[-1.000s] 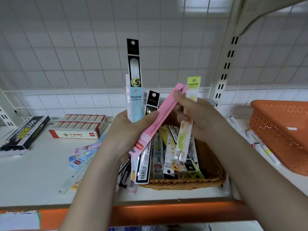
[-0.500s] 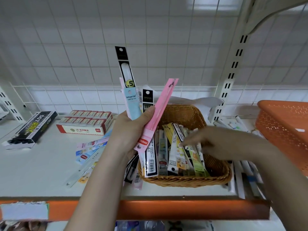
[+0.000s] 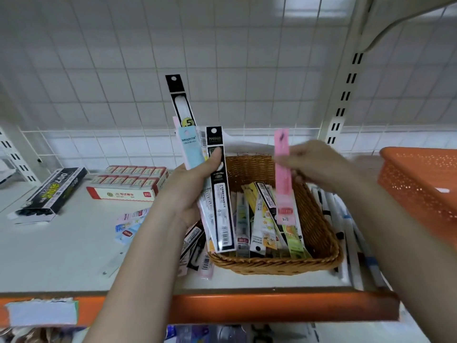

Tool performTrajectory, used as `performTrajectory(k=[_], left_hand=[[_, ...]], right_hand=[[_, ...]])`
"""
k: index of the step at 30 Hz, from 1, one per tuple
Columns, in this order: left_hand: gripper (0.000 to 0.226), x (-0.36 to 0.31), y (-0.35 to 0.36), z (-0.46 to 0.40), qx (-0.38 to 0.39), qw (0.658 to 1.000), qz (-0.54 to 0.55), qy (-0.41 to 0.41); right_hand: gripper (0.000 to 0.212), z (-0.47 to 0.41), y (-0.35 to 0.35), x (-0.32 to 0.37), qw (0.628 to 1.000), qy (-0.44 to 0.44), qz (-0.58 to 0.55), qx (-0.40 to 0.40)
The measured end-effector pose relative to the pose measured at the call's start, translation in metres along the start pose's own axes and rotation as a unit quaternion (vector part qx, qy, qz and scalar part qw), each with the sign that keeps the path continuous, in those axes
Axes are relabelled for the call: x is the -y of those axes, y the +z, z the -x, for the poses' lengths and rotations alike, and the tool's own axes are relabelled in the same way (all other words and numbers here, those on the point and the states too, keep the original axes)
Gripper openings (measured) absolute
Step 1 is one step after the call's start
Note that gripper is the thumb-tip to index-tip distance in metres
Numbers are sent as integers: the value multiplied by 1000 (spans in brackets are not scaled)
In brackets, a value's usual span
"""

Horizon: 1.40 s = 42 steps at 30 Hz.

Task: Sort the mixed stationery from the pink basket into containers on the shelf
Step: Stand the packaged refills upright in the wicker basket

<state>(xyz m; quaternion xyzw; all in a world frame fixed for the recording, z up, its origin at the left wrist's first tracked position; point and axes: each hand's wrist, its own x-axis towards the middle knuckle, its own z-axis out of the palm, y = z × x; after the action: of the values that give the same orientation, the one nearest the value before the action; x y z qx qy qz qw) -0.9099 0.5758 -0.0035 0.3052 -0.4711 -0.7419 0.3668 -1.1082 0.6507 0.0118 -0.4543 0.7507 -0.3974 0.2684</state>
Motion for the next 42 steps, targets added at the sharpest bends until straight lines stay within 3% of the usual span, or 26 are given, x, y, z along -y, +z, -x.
performTrajectory(k=[2,3,5,8,11,14,18,22,24,27,29,30,32,34,35,39,42], left_hand=[[14,0,1,0,11,1000,6,3],[13,2,3,0,17,1000,8,6],[14,5,8,-1,29,999,4,17],[32,9,15,-2,51,998,6,35],[36,11,15,-4,60,997,-5,37],[31,12,13,-5,47,999,24,9],[32,12,12,-9,7,999,34,-26],[26,11,8,-13,-23,999,33,-33],[26,12,8,-12,-29,999,27,-34],[22,12,8,-9,-13,999,36,-36],[17,12,9,-9,-8,998,43,-36],[15,13,10,-9,-8,999,37,-33],[12,17,13,-12,1,1000,19,-24],[20,20,19,-11,33,999,-1,-18],[28,21,22,-10,47,999,-11,-10],[41,23,25,-6,63,998,-19,18],[23,21,21,-2,58,997,-38,27]], right_hand=[[28,4,13,-6,986,-5,160,43],[26,7,19,-5,983,-43,178,30],[14,25,33,8,988,-104,112,36],[21,45,55,19,985,-131,30,107],[16,48,65,14,990,-136,-18,31],[5,49,61,9,988,-135,-70,22],[23,41,33,-1,991,-124,-21,-41],[12,28,7,-13,968,-211,-17,-135],[25,22,6,-29,956,-250,118,-99],[54,11,12,-60,888,-204,405,73],[62,13,9,-59,869,-170,456,92],[56,17,8,-50,880,-187,432,69],[36,29,15,-27,939,-223,260,16],[21,43,29,-6,974,-212,53,57],[20,47,37,-2,978,-196,6,77],[15,45,54,-8,984,-177,-5,11],[16,43,52,-12,989,-142,-37,7]])
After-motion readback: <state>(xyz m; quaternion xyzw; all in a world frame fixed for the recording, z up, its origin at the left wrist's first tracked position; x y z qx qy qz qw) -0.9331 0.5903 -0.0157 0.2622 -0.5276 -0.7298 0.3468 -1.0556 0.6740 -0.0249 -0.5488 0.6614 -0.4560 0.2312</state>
